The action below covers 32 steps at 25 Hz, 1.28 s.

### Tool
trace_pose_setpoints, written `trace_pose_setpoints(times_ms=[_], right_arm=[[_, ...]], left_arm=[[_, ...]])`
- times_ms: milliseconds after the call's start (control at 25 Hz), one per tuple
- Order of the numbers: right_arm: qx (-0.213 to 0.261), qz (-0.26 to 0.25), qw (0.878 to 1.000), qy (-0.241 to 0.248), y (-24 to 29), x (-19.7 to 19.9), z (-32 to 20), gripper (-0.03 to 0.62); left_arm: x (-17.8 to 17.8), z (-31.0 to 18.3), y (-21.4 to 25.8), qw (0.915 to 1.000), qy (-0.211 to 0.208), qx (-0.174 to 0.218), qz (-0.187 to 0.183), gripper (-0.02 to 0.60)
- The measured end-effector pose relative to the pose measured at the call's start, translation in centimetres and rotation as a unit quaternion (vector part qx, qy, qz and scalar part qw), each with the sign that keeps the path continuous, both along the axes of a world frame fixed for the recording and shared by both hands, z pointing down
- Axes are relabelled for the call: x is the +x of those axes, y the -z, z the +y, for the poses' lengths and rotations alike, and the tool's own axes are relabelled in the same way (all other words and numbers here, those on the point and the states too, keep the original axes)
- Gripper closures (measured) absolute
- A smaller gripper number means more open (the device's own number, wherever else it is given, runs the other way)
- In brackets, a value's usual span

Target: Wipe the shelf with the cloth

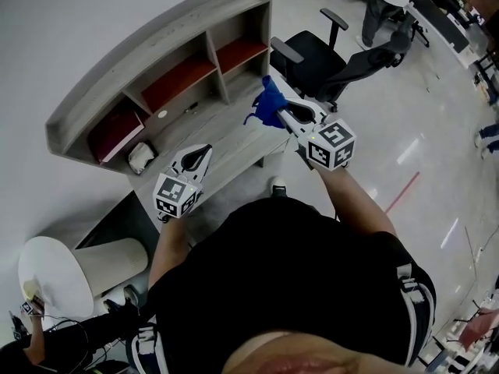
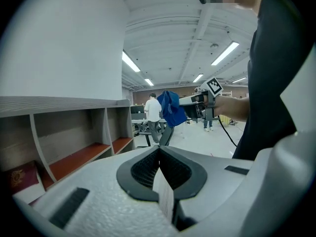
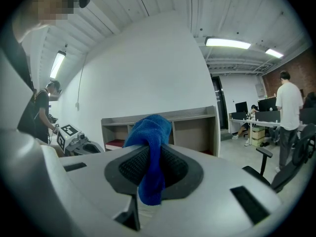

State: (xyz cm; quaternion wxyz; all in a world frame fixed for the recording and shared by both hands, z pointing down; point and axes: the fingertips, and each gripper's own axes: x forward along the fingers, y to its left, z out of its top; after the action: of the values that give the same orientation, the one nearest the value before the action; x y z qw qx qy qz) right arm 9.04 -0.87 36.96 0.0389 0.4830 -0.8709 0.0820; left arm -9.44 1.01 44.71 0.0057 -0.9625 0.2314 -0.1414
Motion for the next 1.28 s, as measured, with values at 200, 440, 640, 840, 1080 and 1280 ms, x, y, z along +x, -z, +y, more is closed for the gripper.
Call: trace_pose_setpoints(times_ms=[200, 440, 640, 840, 1080, 1280], right_arm=[[-0.005, 0.003, 1.000, -0.002, -0.3, 0.8, -1.3, 0.536], [-0.009, -0.003, 1.000, 0.001, -0.9, 1.1, -3.5, 0.536], [-0.013, -0.005, 1.000, 0.008, -1.1, 1.4, -5.7, 0.536], [-0.018, -0.004, 1.000, 0.022, -2.0, 0.7, -7.4, 0.536], [-0.018, -0.009, 0.999, 0.039, -1.8, 0.0, -9.2, 0.536], [-0.021, -0.012, 0.998, 0.053, -1.9, 0.0, -10.9, 0.536]], left_arm=[[1.2, -1.5, -0.3, 1.0000, -0.007, -0.001, 0.000, 0.565], [2.2, -3.3, -0.5, 0.9998, -0.015, -0.005, -0.012, 0.565], [3.1, -5.4, 0.2, 0.9998, -0.015, 0.004, -0.012, 0.565], [3.2, -6.3, -0.4, 0.9997, -0.015, 0.003, -0.021, 0.565], [3.2, -7.4, -1.1, 0.9996, -0.008, -0.008, -0.024, 0.565], [3.8, -8.1, -1.2, 0.9996, -0.003, -0.009, -0.026, 0.565]])
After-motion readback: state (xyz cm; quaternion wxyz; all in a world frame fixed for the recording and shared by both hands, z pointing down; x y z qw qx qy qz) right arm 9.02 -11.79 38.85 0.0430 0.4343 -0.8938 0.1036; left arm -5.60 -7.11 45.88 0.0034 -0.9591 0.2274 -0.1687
